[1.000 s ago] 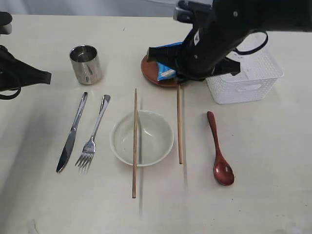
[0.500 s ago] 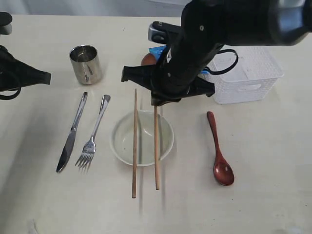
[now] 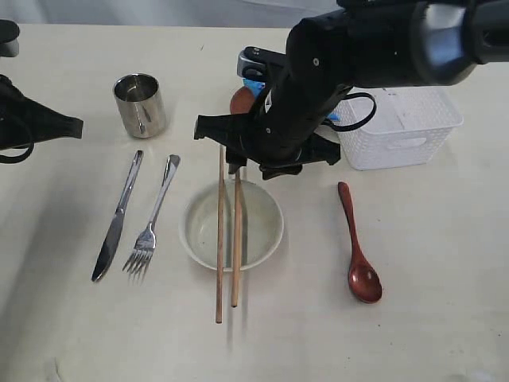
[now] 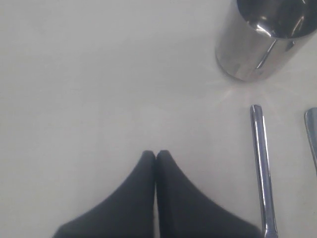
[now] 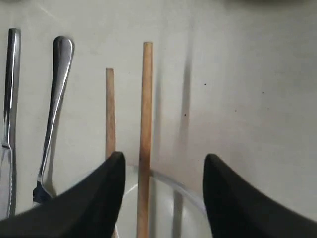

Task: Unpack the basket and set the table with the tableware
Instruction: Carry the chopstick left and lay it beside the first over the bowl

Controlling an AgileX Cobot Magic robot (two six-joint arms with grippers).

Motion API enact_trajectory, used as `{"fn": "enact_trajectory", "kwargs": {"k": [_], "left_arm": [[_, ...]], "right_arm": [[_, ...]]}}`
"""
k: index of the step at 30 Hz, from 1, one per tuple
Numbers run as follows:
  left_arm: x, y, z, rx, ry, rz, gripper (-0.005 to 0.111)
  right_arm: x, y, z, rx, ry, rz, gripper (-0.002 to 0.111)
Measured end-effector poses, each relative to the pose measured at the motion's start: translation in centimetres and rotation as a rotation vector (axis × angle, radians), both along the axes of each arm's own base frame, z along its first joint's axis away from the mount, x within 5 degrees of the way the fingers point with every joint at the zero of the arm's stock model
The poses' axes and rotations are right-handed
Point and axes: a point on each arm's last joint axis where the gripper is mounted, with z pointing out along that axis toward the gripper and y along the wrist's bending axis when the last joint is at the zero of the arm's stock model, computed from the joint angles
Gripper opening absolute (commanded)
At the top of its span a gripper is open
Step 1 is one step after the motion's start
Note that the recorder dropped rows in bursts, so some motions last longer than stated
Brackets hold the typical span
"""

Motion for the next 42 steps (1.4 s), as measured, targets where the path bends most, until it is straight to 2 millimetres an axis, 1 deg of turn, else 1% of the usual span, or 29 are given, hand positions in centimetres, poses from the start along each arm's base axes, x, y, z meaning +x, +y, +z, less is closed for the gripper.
{"fn": "enact_trajectory", "kwargs": {"k": [7,11,15,25,29,31,34,36,42], "left_arm": [[0.0,0.0,0.0,0.002,0.002,-0.001,0.0],[0.0,0.0,0.0,0.002,0.002,-0.001,0.0],[0.0,0.0,0.0,0.002,0.002,-0.001,0.0],[0.0,0.0,0.0,0.002,0.002,-0.001,0.0],[0.0,0.0,0.0,0.002,0.002,-0.001,0.0],[0.0,0.0,0.0,0.002,0.002,-0.001,0.0],[0.0,0.0,0.0,0.002,0.002,-0.001,0.0],[0.0,0.0,0.0,0.002,0.002,-0.001,0.0],[0.0,0.0,0.0,0.002,0.002,-0.001,0.0]], "right_arm": [[-0.3,0.4,0.1,-0.019,-0.034,0.099,0.051],[-1.2,1.6,0.6,-0.015,-0.057,0.169,0.051],[-2.1,2.3,0.6,-0.025,-0.054,0.206,0.051],[-2.3,2.4,-0.3,-0.059,-0.014,0.217,0.051],[-2.9,3.0,-1.2,-0.076,0.003,0.241,0.05],[-3.2,3.4,-1.3,-0.073,0.003,0.249,0.048],[-3.3,3.4,-1.3,-0.068,0.008,0.232,0.036],[-3.2,3.4,-1.3,-0.07,0.01,0.225,0.031],[-3.2,3.3,-1.4,-0.072,0.016,0.197,0.03]]}}
